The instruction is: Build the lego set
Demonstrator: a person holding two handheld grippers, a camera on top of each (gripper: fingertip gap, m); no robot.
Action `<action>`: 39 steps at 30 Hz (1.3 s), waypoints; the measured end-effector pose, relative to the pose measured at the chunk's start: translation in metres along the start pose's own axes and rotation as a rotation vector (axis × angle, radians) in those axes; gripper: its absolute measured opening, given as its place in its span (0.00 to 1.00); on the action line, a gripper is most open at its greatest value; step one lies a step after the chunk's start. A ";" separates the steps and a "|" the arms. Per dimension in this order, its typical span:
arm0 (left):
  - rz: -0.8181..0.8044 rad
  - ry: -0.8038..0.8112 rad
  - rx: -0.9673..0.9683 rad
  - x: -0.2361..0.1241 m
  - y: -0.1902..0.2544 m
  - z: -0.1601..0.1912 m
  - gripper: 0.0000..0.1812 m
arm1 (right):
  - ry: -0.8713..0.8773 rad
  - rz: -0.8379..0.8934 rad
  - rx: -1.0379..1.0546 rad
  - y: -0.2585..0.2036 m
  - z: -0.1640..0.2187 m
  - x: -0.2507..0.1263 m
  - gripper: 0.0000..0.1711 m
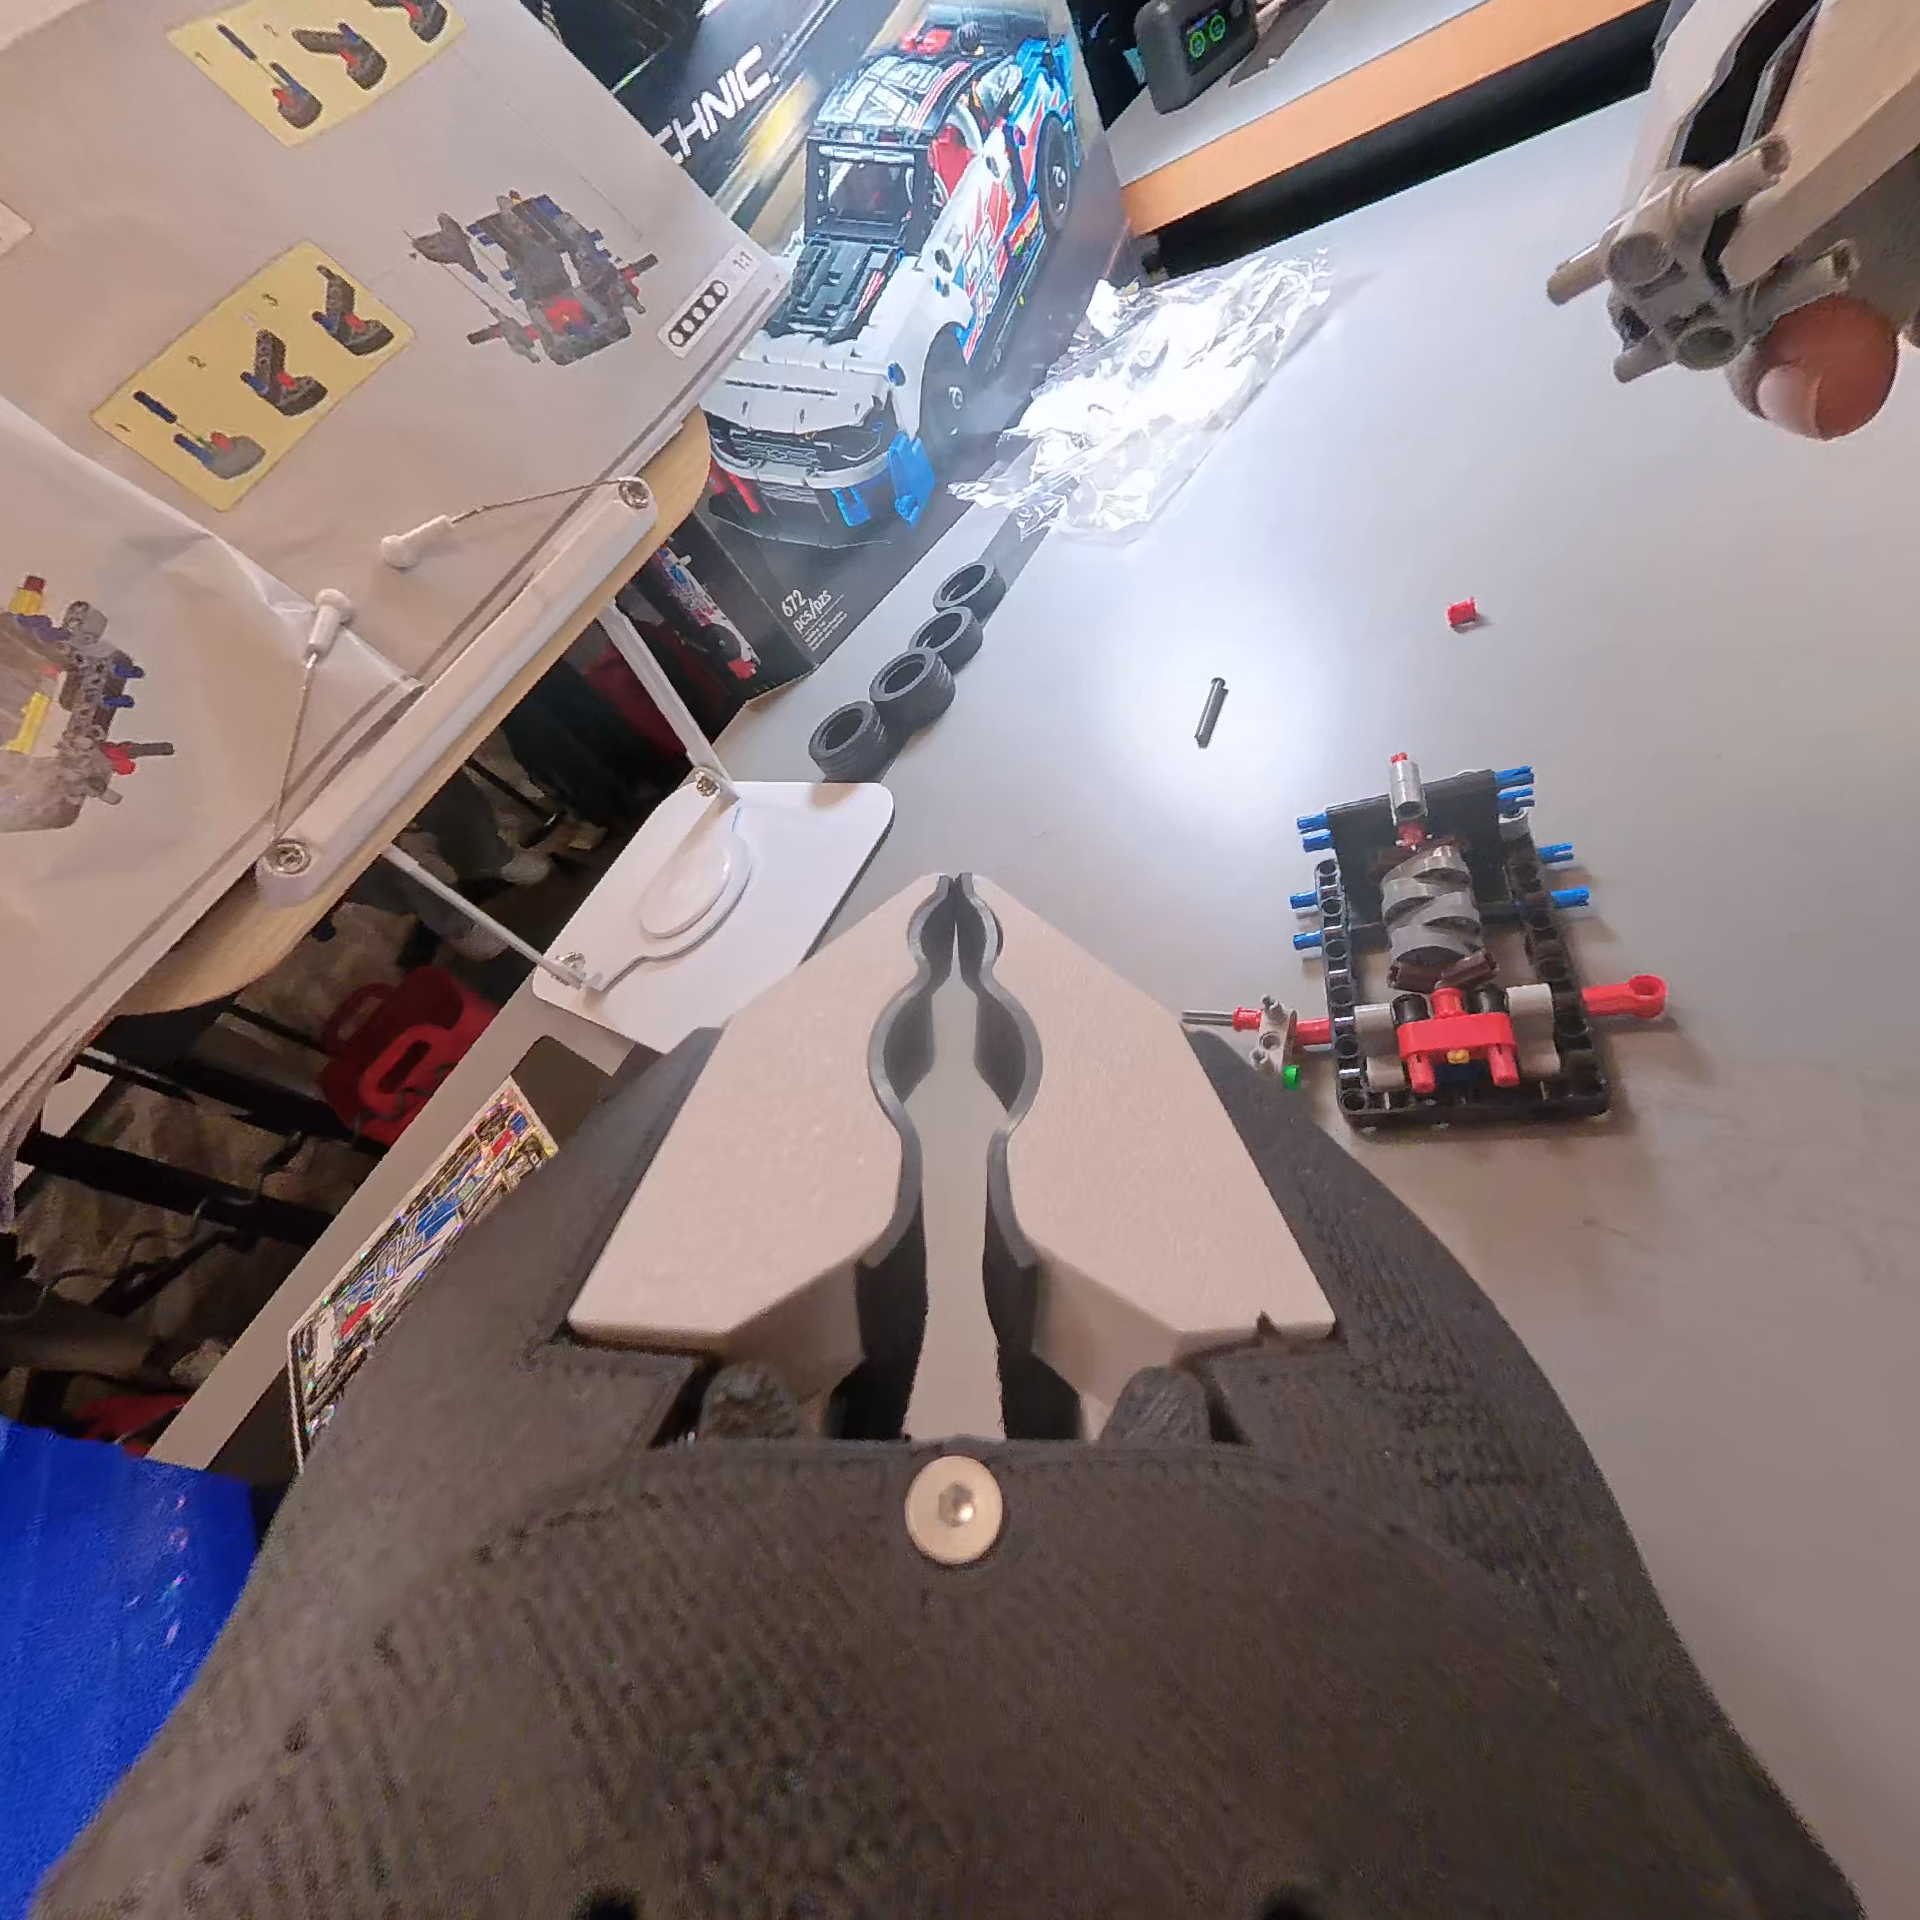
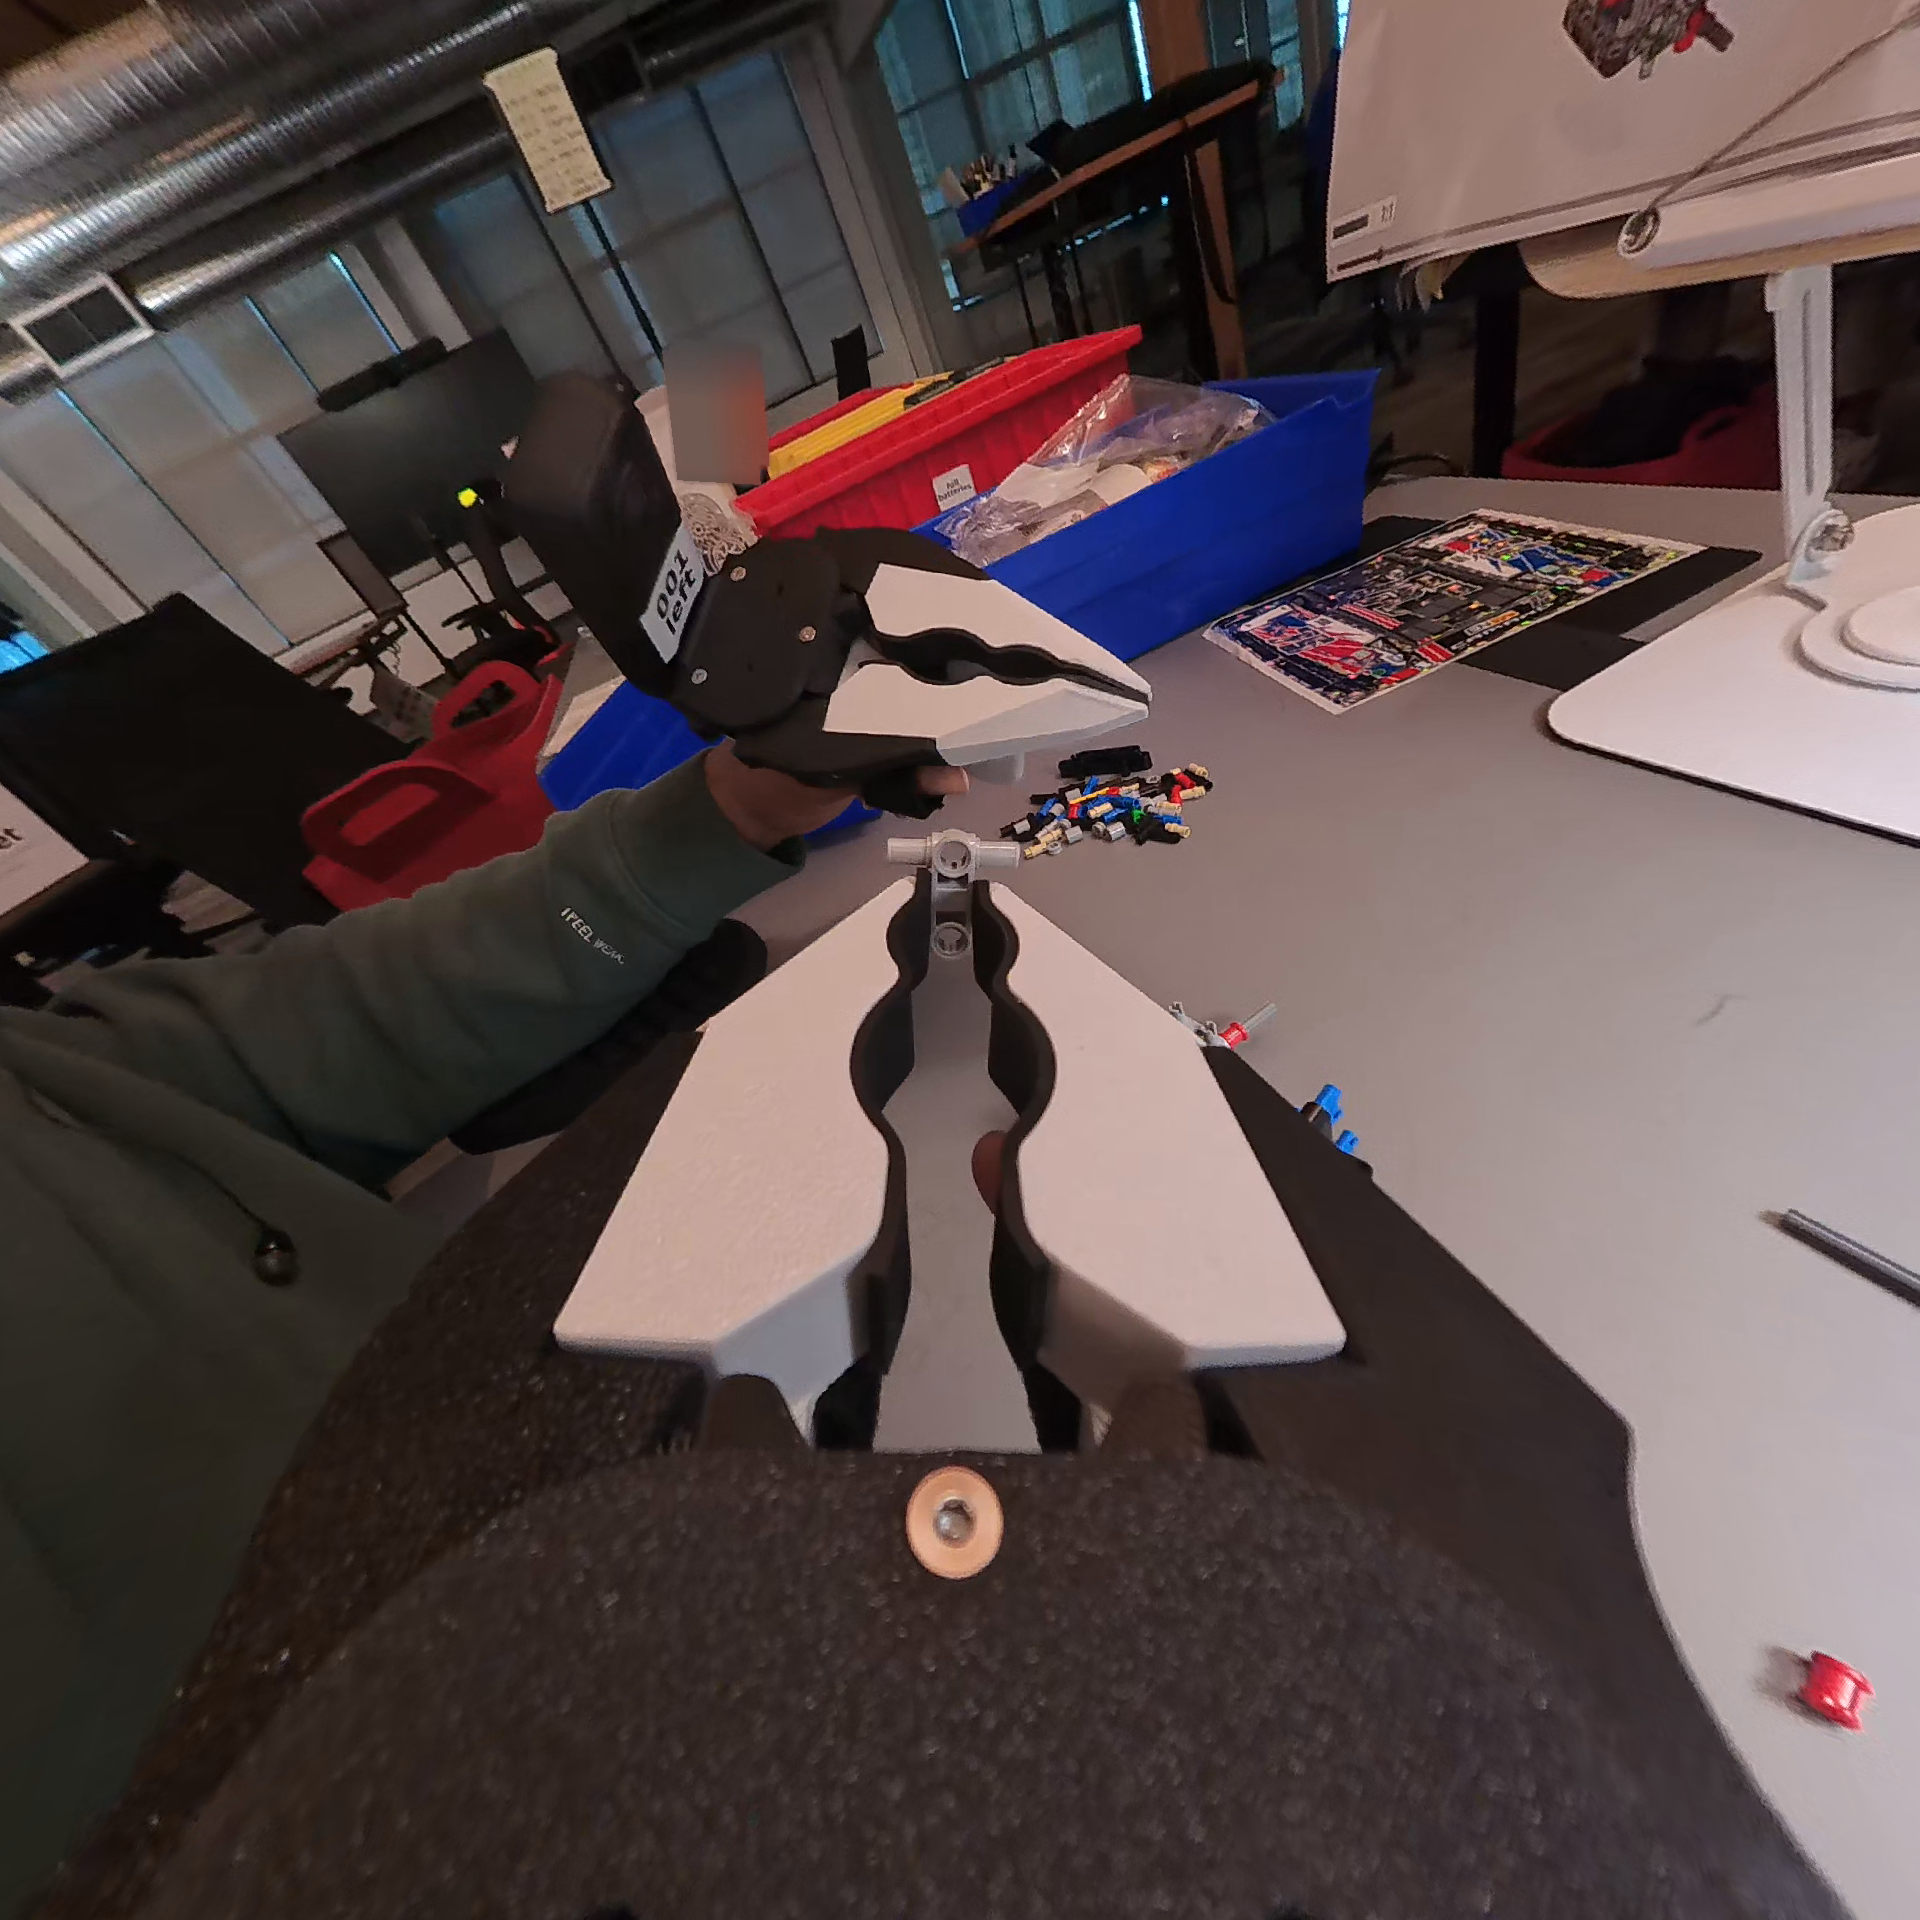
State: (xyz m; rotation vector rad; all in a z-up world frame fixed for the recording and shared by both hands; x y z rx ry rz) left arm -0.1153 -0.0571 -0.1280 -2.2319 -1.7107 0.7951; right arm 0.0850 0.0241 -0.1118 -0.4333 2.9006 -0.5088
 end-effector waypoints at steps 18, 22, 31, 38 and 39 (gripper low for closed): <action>0.164 0.394 -0.380 -0.026 0.006 -0.004 0.00 | 0.071 0.053 -0.166 0.013 0.021 -0.052 0.03; 0.169 0.429 -0.421 -0.028 0.010 -0.005 0.00 | -0.215 0.134 -0.259 0.026 0.040 -0.053 0.03; 0.253 0.380 -0.439 -0.013 0.032 0.000 0.00 | -0.879 0.095 -0.532 0.048 0.078 -0.026 0.03; 0.261 0.336 -0.422 -0.007 0.036 0.007 0.00 | -1.000 0.006 -0.569 0.054 0.078 -0.012 0.05; 0.253 0.336 -0.426 -0.007 0.035 0.008 0.00 | -1.002 0.001 -0.568 0.054 0.078 -0.011 0.08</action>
Point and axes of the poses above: each gripper's, where its closed fingertips meet, x out along the fingers, z out of its underside, y = z × x across the jaws, the point moved 8 cm from there along -x, back along the fingers, and after that the axes turned 1 degree about z, right-handed, at the moved point
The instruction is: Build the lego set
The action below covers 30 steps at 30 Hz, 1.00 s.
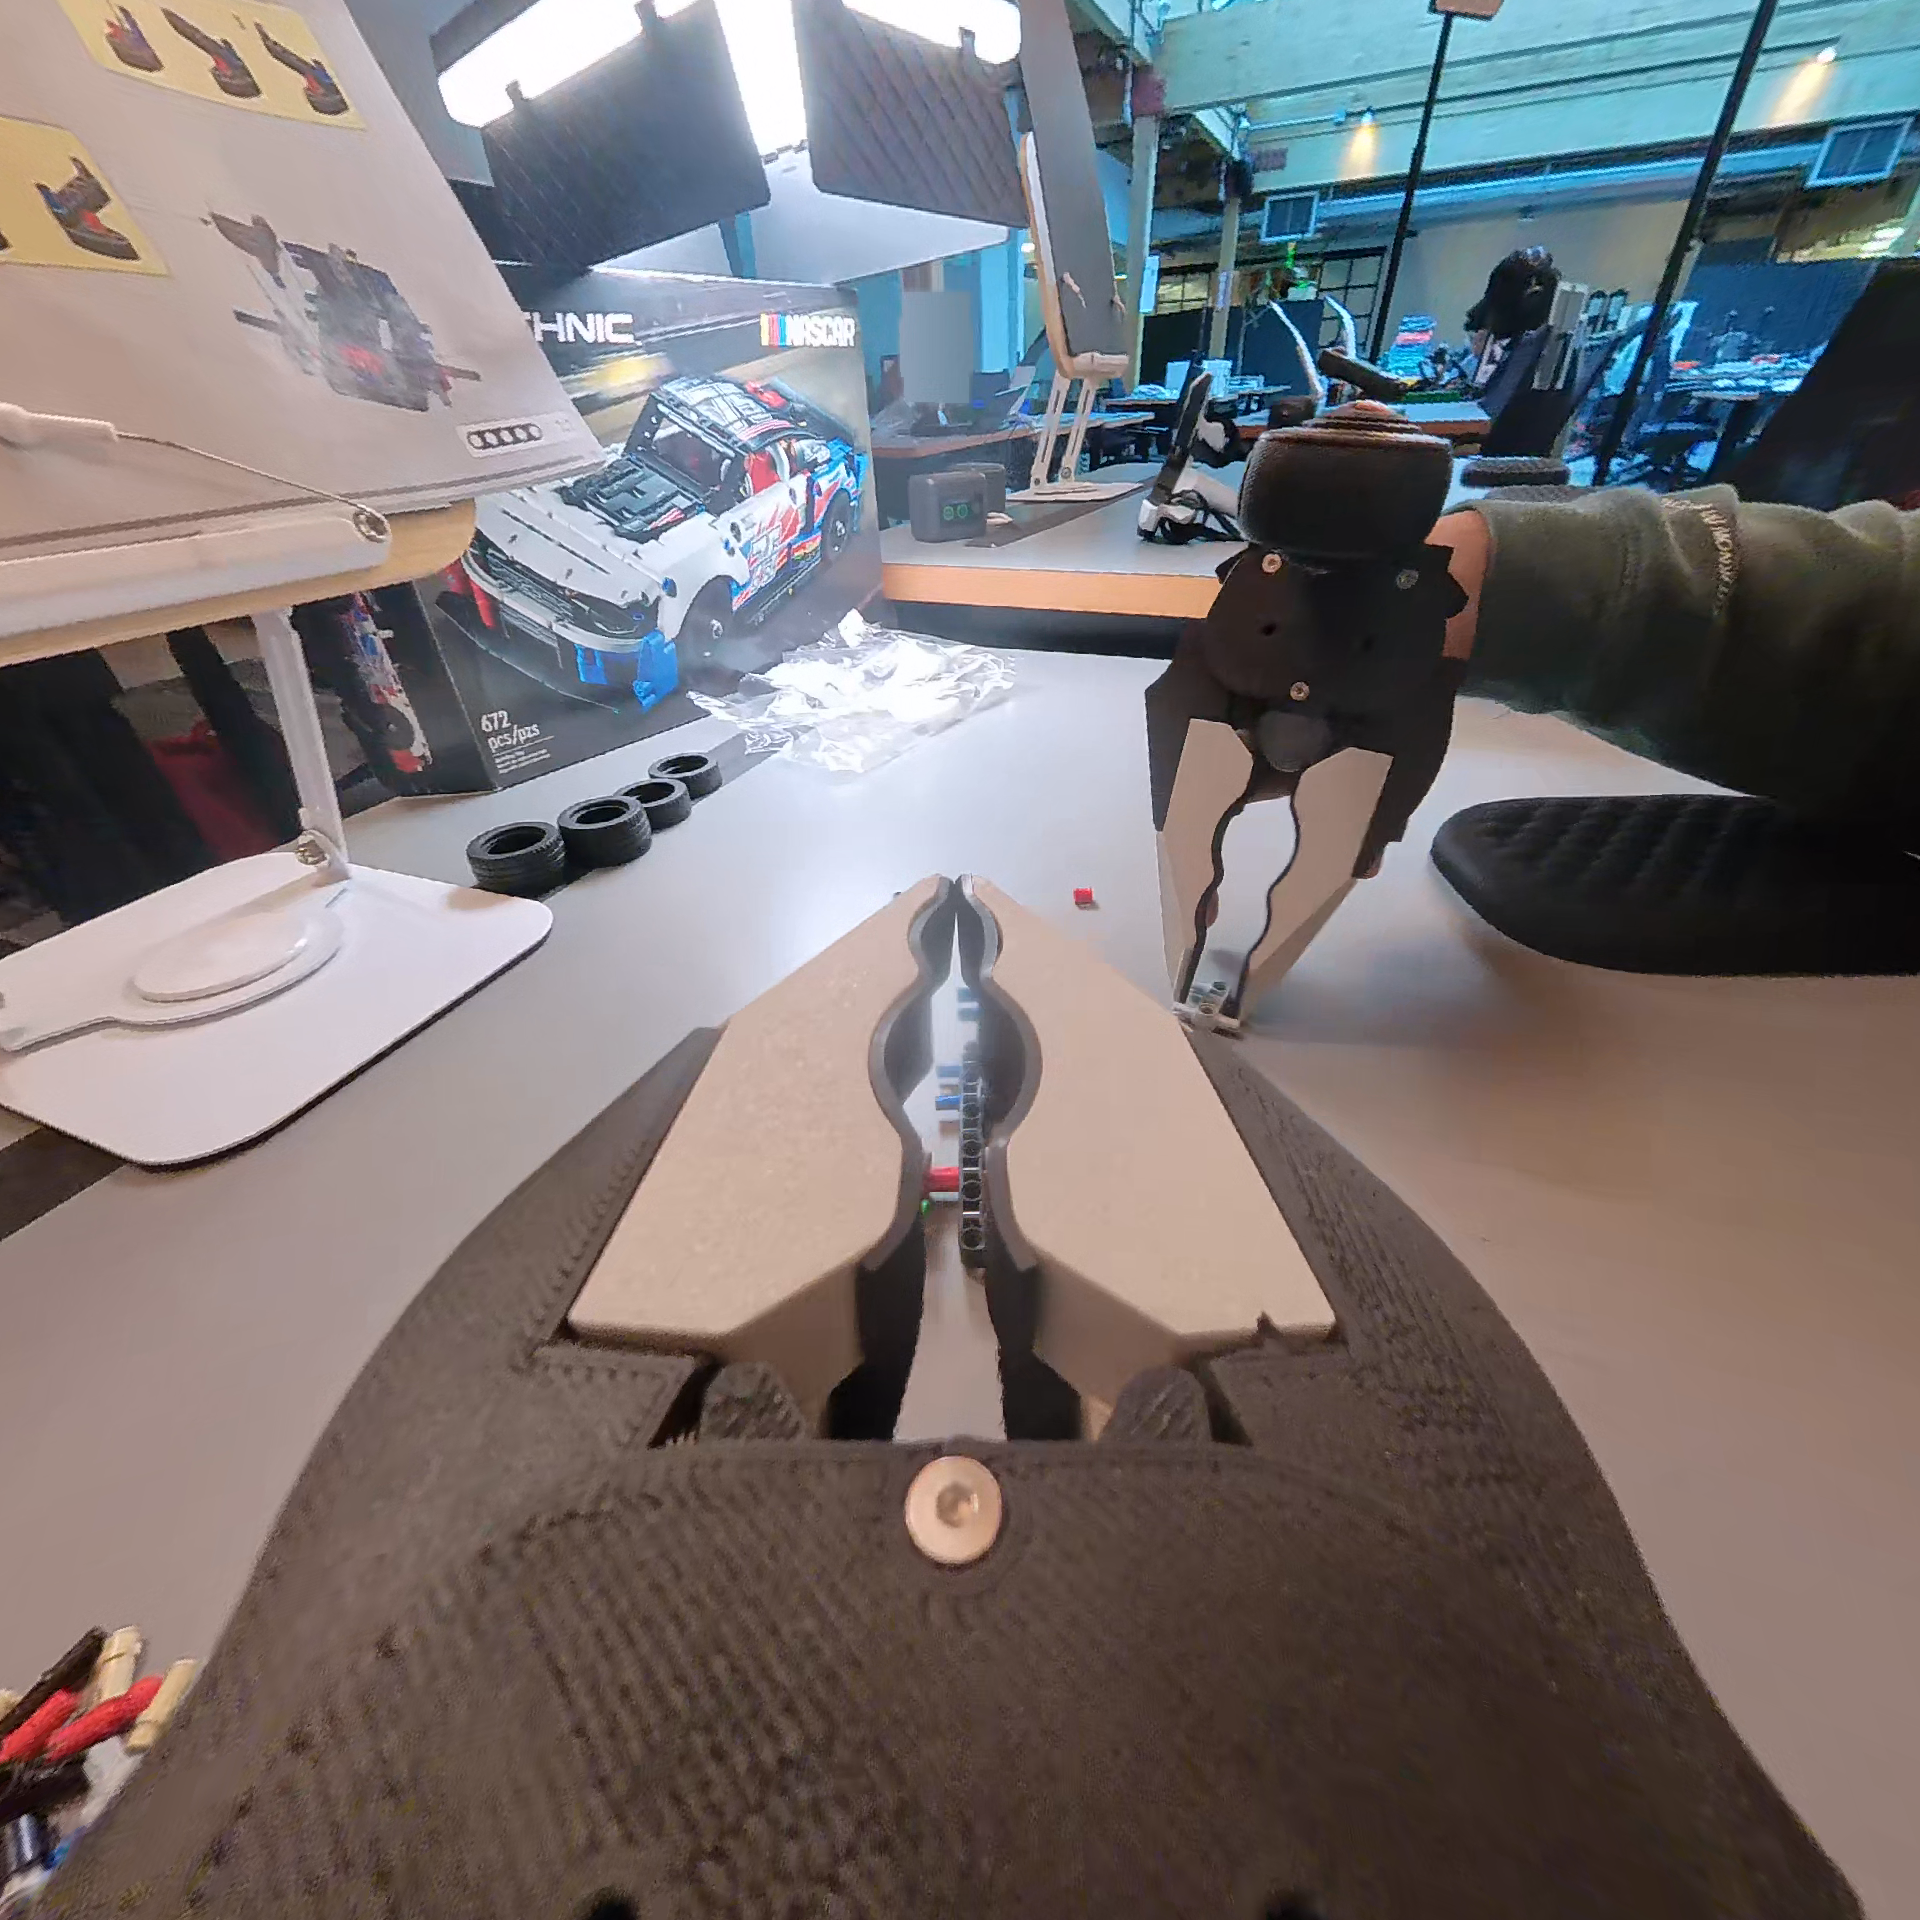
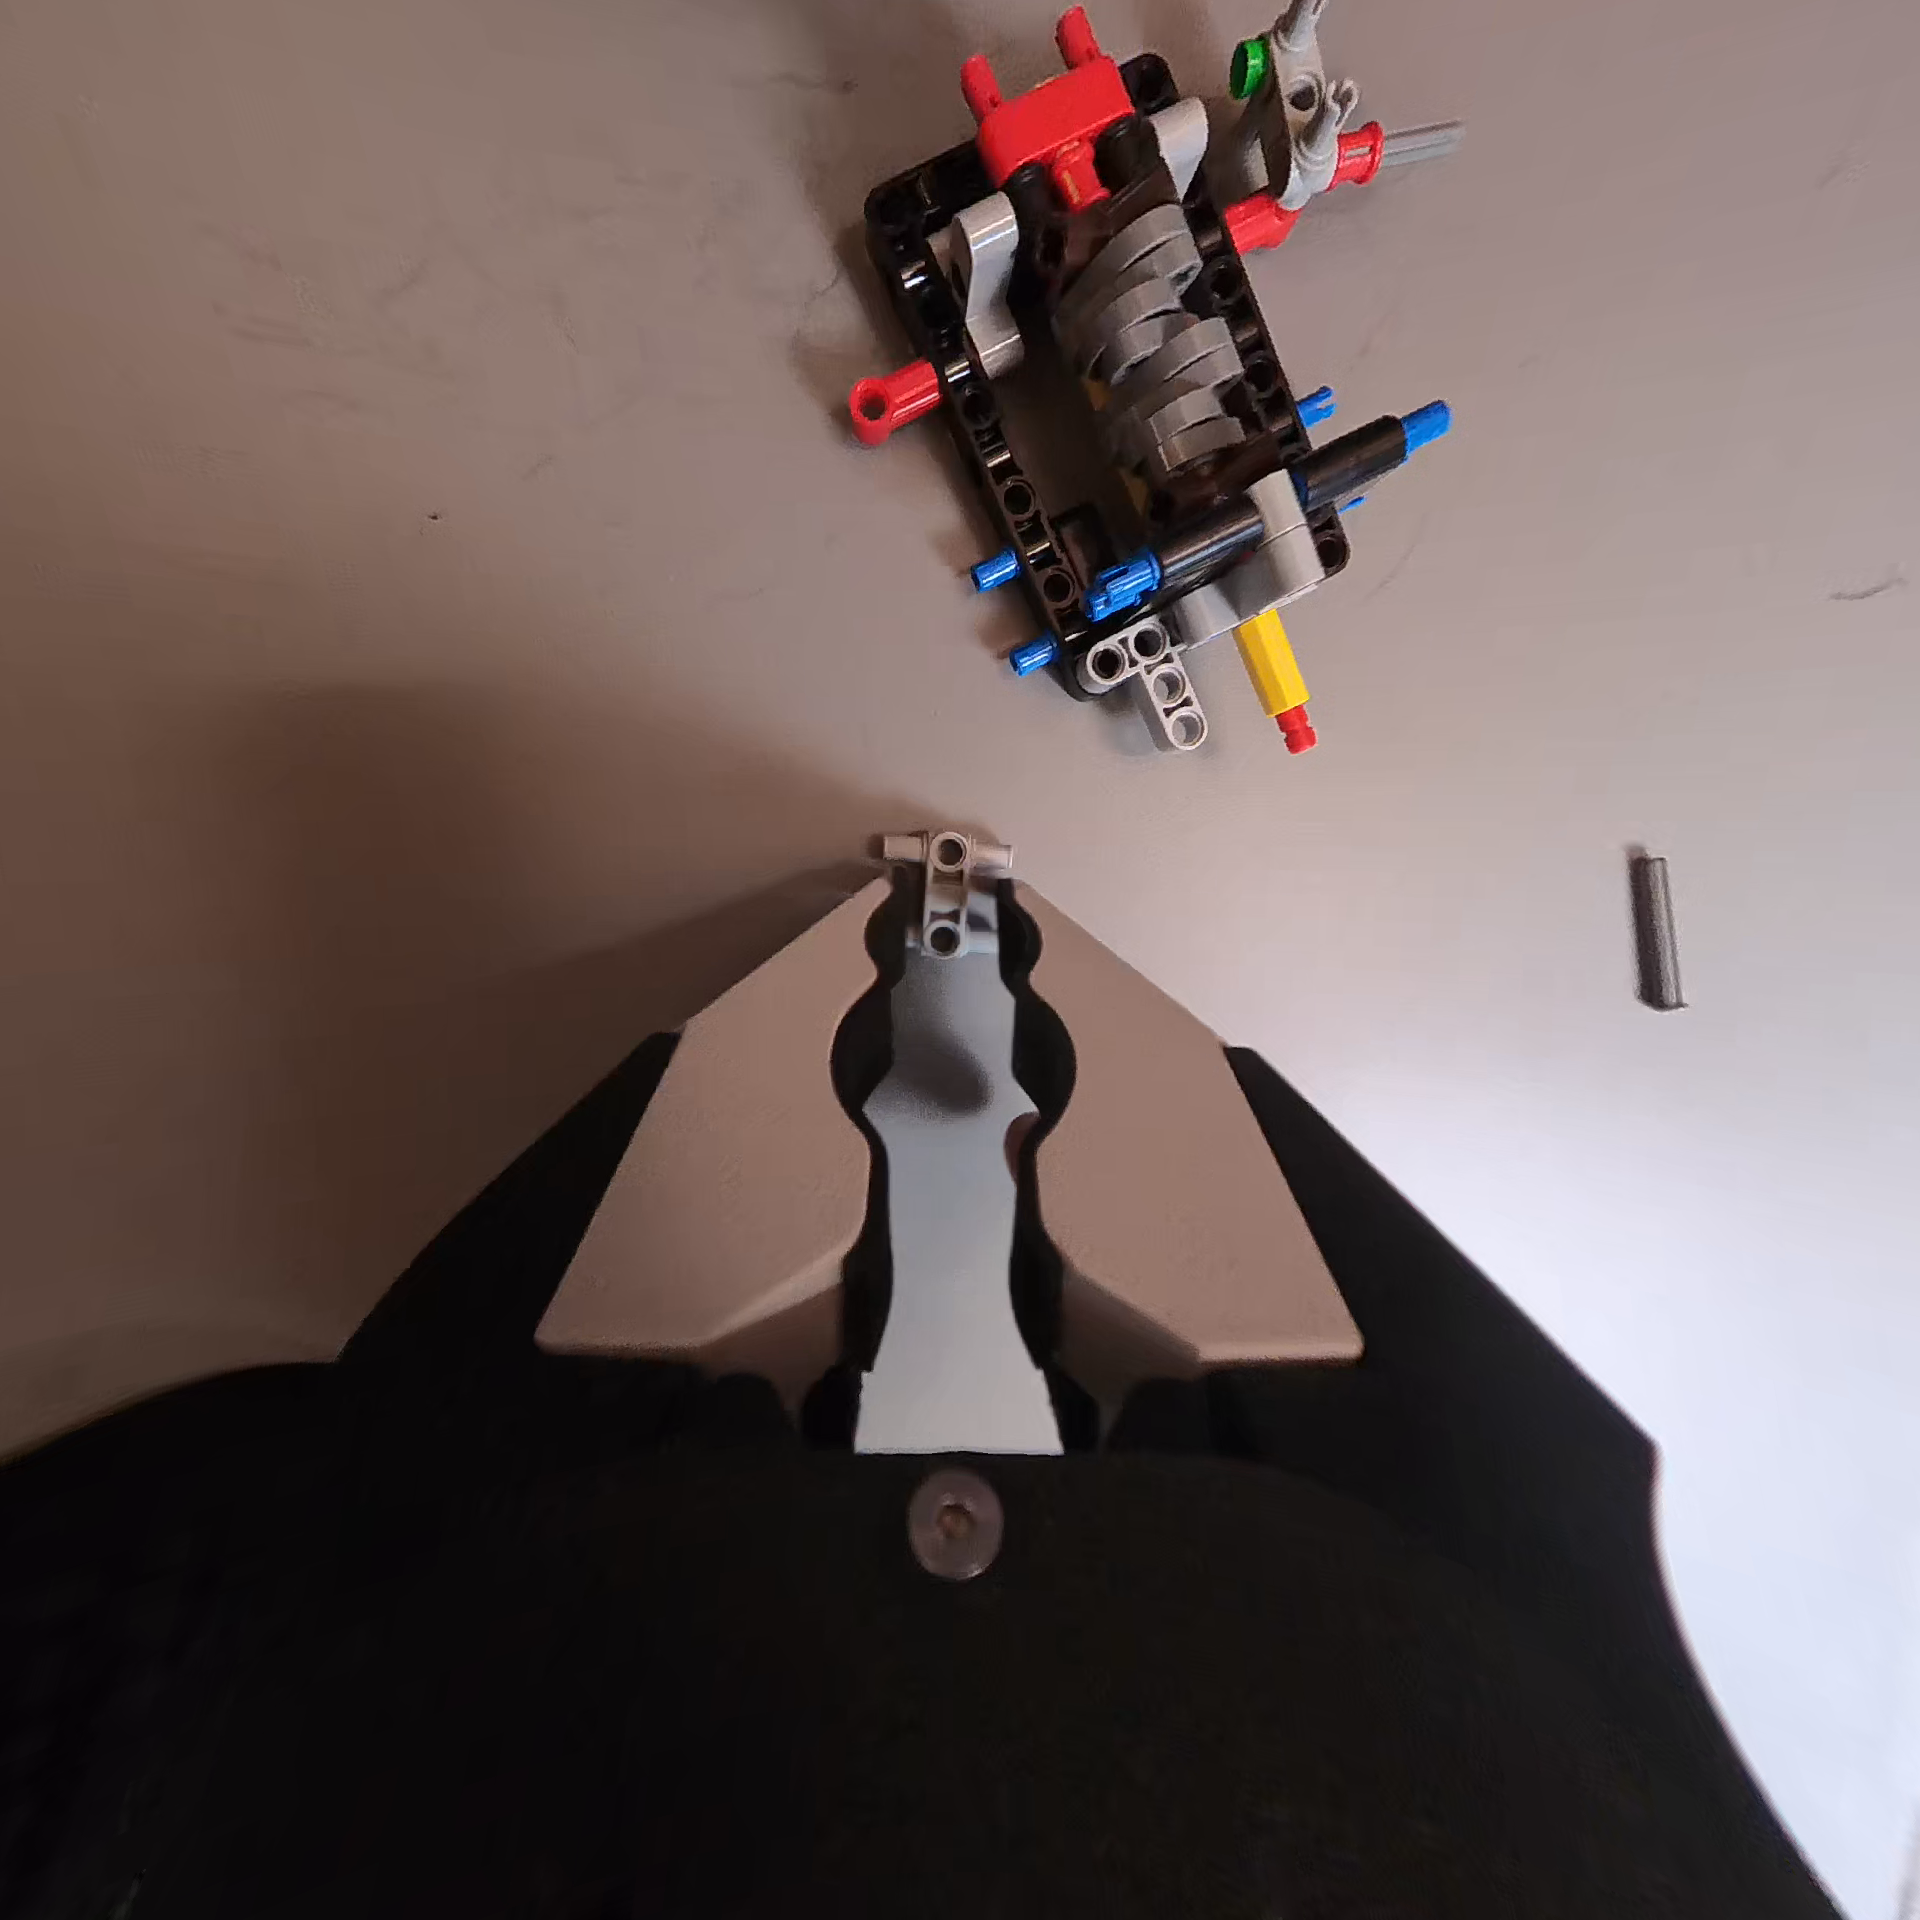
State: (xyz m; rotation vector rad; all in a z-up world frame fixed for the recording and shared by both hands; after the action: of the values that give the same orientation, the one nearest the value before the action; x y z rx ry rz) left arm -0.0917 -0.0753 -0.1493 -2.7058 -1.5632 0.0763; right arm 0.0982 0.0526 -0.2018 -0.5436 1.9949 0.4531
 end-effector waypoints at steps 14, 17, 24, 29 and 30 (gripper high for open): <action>-0.240 0.172 0.015 -0.063 0.036 -0.047 0.00 | 1.067 0.465 0.377 -0.035 0.006 -0.110 0.25; -0.324 0.169 0.011 -0.099 0.070 -0.044 0.01 | 1.072 0.541 0.435 -0.061 0.020 -0.112 0.30; -0.518 0.148 0.012 -0.209 0.168 -0.042 0.09 | 1.101 0.574 0.517 -0.145 0.042 -0.110 0.30; -0.642 0.149 -0.004 -0.275 0.241 -0.032 0.17 | 1.113 0.547 0.536 -0.208 0.051 -0.110 0.29; -0.659 0.138 -0.010 -0.288 0.254 -0.026 0.17 | 1.109 0.549 0.537 -0.221 0.052 -0.110 0.29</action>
State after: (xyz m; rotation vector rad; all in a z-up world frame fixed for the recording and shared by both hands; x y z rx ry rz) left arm -0.0141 -0.4510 -0.1229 -2.0069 -2.2955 -0.1247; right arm 0.3038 -0.0829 -0.1464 0.1919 3.1932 -0.1570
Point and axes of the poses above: each gripper's, where its closed fingertips meet, x out along the fingers, z out of its underside, y = z × x across the jaws, the point moved 8 cm from there along -x, back along the fingers, and after that the axes turned 1 degree about z, right-handed, at the moved point
